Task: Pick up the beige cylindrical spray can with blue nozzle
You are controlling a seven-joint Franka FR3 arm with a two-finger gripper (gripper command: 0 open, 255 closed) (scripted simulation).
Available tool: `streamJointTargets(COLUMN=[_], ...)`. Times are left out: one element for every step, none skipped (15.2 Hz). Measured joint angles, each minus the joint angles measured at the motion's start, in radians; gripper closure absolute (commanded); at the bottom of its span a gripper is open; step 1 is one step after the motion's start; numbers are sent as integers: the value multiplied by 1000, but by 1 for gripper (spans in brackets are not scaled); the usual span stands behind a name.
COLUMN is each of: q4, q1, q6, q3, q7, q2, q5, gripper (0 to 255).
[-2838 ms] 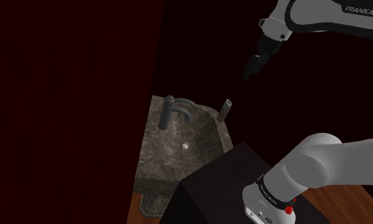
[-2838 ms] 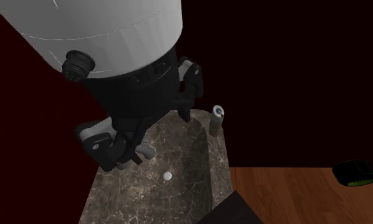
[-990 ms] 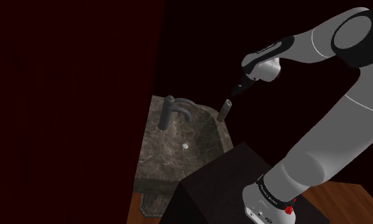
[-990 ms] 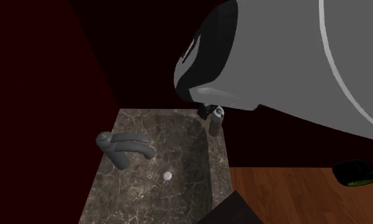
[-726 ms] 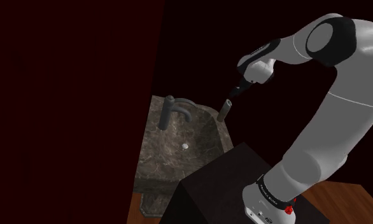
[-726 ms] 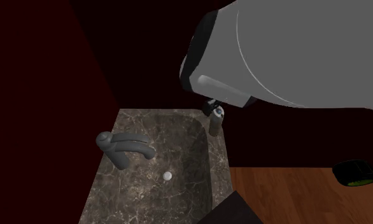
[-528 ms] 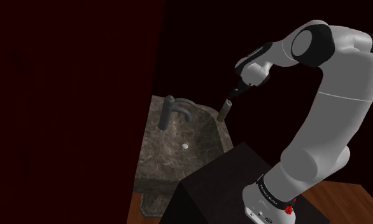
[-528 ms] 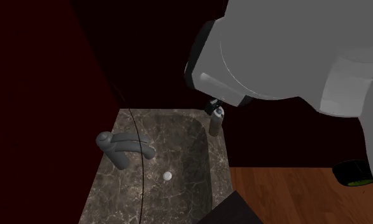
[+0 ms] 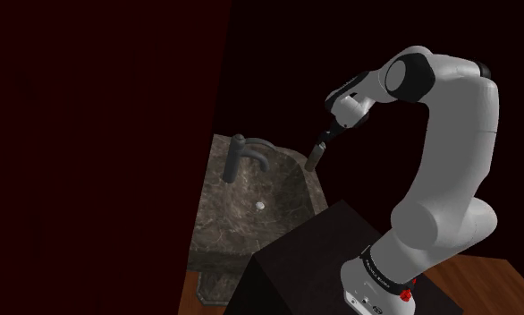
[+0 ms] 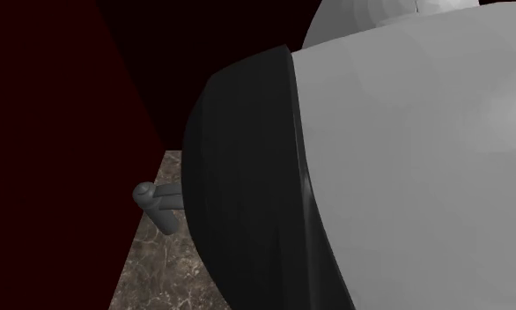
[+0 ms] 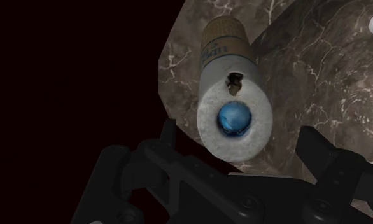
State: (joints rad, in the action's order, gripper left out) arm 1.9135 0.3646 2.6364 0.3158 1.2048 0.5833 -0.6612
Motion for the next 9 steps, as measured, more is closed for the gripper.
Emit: streamJointTargets(q4=[-5, -9, -12, -15, -14, -13, -13, -13, -13], q1=[6, 11, 16, 21, 23, 24, 24, 24, 24], q6=[6, 13, 22, 27, 31, 33, 33, 34, 34], q3=[-6, -13, -20, -25, -28, -29, -29, -30, -30], q7=[8, 15, 22, 28, 32, 34, 34, 35, 35], q2=[11, 23, 34, 43, 45, 46, 46, 46, 46], q5=[-7, -15, -24, -29, -32, -34, -35, -35, -35], gripper=[0, 0, 0, 0, 255, 255, 255, 255, 255])
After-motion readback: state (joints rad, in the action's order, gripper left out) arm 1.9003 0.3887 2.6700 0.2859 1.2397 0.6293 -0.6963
